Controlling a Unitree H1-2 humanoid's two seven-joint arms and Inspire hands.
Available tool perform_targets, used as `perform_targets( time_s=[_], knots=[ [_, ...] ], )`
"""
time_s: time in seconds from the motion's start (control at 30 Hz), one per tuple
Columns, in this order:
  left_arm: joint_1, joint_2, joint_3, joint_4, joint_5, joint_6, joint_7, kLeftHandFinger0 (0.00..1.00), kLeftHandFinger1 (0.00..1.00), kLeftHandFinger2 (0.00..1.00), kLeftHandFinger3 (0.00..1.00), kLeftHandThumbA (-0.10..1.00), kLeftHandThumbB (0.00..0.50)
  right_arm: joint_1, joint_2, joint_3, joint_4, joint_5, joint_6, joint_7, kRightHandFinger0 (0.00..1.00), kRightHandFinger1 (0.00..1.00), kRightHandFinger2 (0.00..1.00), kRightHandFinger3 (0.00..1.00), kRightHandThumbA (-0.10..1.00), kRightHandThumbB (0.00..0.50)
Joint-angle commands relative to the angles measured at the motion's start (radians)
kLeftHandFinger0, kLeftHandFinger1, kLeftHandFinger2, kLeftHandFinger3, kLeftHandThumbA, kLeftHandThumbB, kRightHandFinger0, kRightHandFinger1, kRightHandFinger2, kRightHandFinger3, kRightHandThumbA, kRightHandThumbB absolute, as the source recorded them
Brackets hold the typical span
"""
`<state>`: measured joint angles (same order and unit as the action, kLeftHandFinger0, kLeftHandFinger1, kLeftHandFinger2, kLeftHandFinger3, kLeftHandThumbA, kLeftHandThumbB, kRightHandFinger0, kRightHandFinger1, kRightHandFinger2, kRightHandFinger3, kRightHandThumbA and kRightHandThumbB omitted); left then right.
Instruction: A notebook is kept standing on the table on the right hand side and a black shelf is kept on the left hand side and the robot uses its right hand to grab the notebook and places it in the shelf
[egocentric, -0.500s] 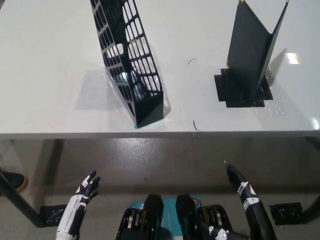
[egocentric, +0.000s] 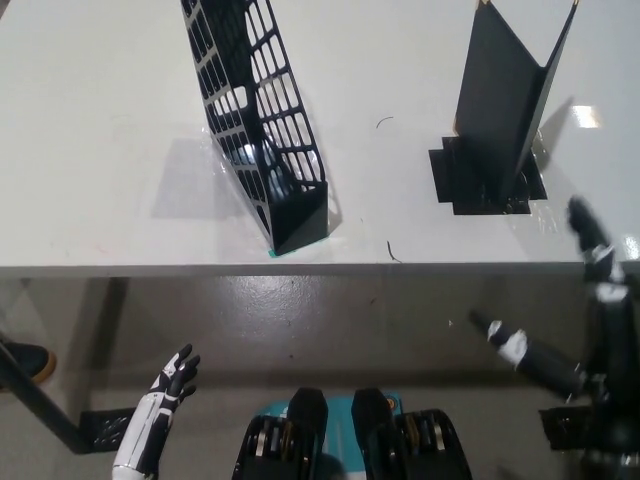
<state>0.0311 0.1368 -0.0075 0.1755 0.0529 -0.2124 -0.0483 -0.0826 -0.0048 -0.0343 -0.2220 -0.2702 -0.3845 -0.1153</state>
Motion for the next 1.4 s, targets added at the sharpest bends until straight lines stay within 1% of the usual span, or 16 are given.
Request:
perform_targets(
  time_s=[0.0,0.07,0.13,0.2,0.33,0.37,0.43,0.63,0.73,0.93,0.97,1.07,1.13,1.23,1.27,1.37],
  knots=[
    [-0.003,0.004,-0.001,-0.013,0.004,-0.041,0.0,1.0,1.0,1.0,1.0,1.0,0.059,-0.077,0.001,-0.059,0.018,0.002,0.031,-0.058,1.0,1.0,1.0,1.0,1.0,0.327],
    [-0.002,0.004,-0.001,-0.018,0.008,-0.031,0.002,1.0,1.0,1.0,1.0,1.0,0.065,-0.132,-0.01,-0.088,0.051,0.011,0.033,-0.067,1.0,1.0,1.0,1.0,1.0,0.31],
    [0.001,0.003,-0.001,-0.016,-0.001,-0.033,-0.003,1.0,1.0,1.0,1.0,1.0,0.053,-0.168,-0.009,-0.109,0.077,0.011,0.039,-0.08,1.0,1.0,1.0,1.0,1.0,0.331],
    [0.005,0.002,0.0,-0.016,0.001,-0.036,0.0,1.0,1.0,1.0,1.0,1.0,0.056,-0.201,-0.012,-0.123,0.103,0.011,0.042,-0.086,1.0,1.0,1.0,1.0,1.0,0.321],
    [0.004,0.003,-0.001,-0.007,0.003,-0.045,-0.001,1.0,1.0,1.0,1.0,1.0,0.065,-0.275,-0.02,-0.15,0.163,0.014,0.077,-0.102,1.0,1.0,1.0,1.0,1.0,0.344],
    [0.004,0.003,-0.001,-0.006,0.001,-0.046,-0.002,1.0,1.0,1.0,1.0,1.0,0.067,-0.293,-0.016,-0.155,0.18,0.037,0.082,-0.102,1.0,1.0,1.0,1.0,1.0,0.37],
    [0.006,0.003,-0.002,-0.008,0.004,-0.049,-0.001,1.0,1.0,1.0,1.0,1.0,0.062,-0.329,-0.015,-0.163,0.206,0.098,0.108,-0.087,1.0,1.0,1.0,1.0,1.0,0.379],
    [0.01,-0.001,0.0,-0.011,0.001,-0.047,0.002,1.0,1.0,1.0,1.0,1.0,0.054,-0.406,-0.016,-0.173,0.275,0.11,0.142,-0.096,1.0,1.0,1.0,1.0,1.0,0.362],
    [0.013,-0.005,0.001,-0.013,-0.012,-0.044,-0.004,1.0,1.0,1.0,1.0,1.0,0.058,-0.451,-0.001,-0.186,0.319,0.203,0.173,-0.075,1.0,1.0,1.0,1.0,1.0,0.362],
    [0.02,-0.006,0.0,-0.016,-0.002,-0.037,-0.002,1.0,1.0,1.0,1.0,1.0,0.061,-0.526,0.013,-0.204,0.413,0.341,0.179,-0.042,1.0,1.0,1.0,1.0,1.0,0.302],
    [0.02,-0.005,0.001,-0.01,-0.002,-0.043,0.0,1.0,1.0,1.0,1.0,1.0,0.072,-0.541,0.017,-0.209,0.433,0.362,0.179,-0.039,1.0,1.0,1.0,1.0,1.0,0.315],
    [0.023,-0.007,0.002,-0.012,-0.002,-0.041,0.0,1.0,1.0,1.0,1.0,1.0,0.069,-0.576,0.015,-0.211,0.485,0.363,0.17,-0.052,1.0,1.0,1.0,1.0,1.0,0.304],
    [0.023,-0.008,0.001,-0.013,0.0,-0.042,0.001,1.0,1.0,1.0,1.0,1.0,0.075,-0.603,0.015,-0.218,0.529,0.387,0.15,-0.05,1.0,1.0,1.0,1.0,1.0,0.313],
    [0.027,-0.009,0.002,-0.014,-0.005,-0.039,-0.001,1.0,1.0,1.0,1.0,1.0,0.075,-0.641,0.012,-0.222,0.603,0.409,0.143,-0.042,1.0,1.0,1.0,1.0,1.0,0.275],
    [0.027,-0.008,0.002,-0.006,-0.008,-0.045,-0.003,1.0,1.0,1.0,1.0,1.0,0.072,-0.652,0.009,-0.224,0.633,0.406,0.148,-0.049,1.0,1.0,1.0,1.0,1.0,0.282],
    [0.028,-0.007,0.002,0.001,-0.007,-0.052,-0.003,1.0,1.0,1.0,1.0,1.0,0.067,-0.705,0.0,-0.228,0.762,0.393,0.113,-0.071,1.0,1.0,1.0,1.0,1.0,0.338]
  ],
)
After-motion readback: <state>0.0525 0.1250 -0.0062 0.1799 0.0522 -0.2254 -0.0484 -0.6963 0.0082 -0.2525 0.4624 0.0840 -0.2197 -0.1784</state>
